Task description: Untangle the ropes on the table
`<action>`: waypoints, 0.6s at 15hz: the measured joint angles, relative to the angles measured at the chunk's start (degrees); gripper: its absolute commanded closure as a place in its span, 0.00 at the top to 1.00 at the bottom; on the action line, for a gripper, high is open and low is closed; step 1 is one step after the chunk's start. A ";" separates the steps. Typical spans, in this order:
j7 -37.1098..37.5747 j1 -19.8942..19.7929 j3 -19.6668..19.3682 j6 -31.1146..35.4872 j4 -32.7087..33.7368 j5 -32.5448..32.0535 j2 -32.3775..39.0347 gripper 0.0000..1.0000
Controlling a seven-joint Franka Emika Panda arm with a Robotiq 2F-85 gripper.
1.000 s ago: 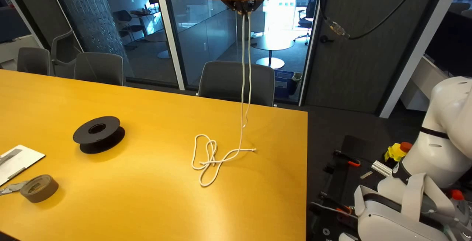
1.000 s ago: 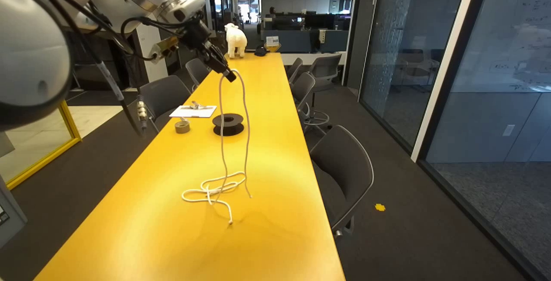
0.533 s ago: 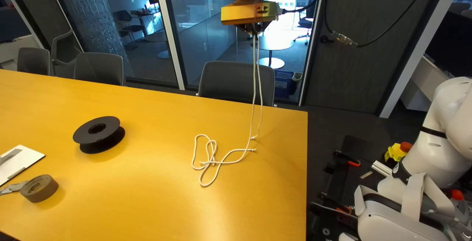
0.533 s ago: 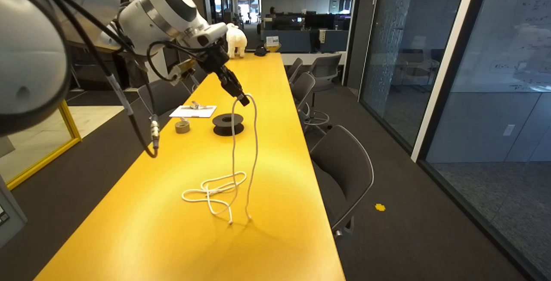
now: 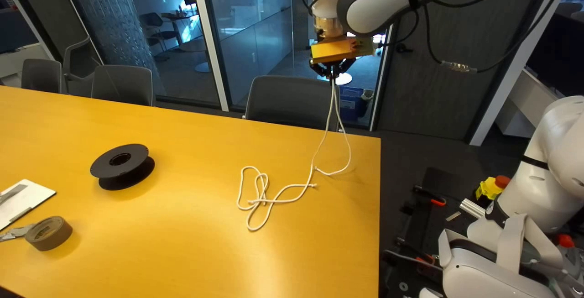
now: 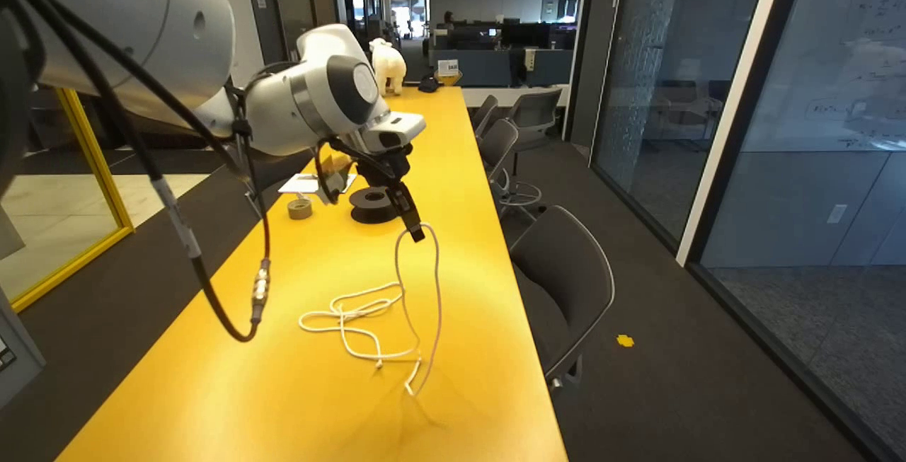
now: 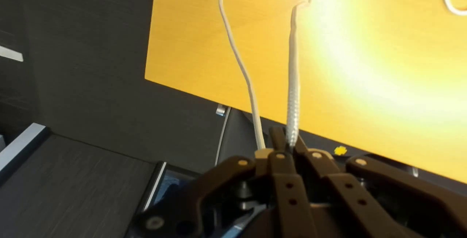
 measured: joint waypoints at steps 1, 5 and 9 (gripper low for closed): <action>-3.20 -0.60 -0.62 1.60 -2.11 1.25 -0.67 0.01; -18.32 -2.46 -2.88 7.19 -9.65 7.34 -3.22 0.01; -33.56 -2.82 -3.75 9.63 -15.30 15.87 -4.39 0.01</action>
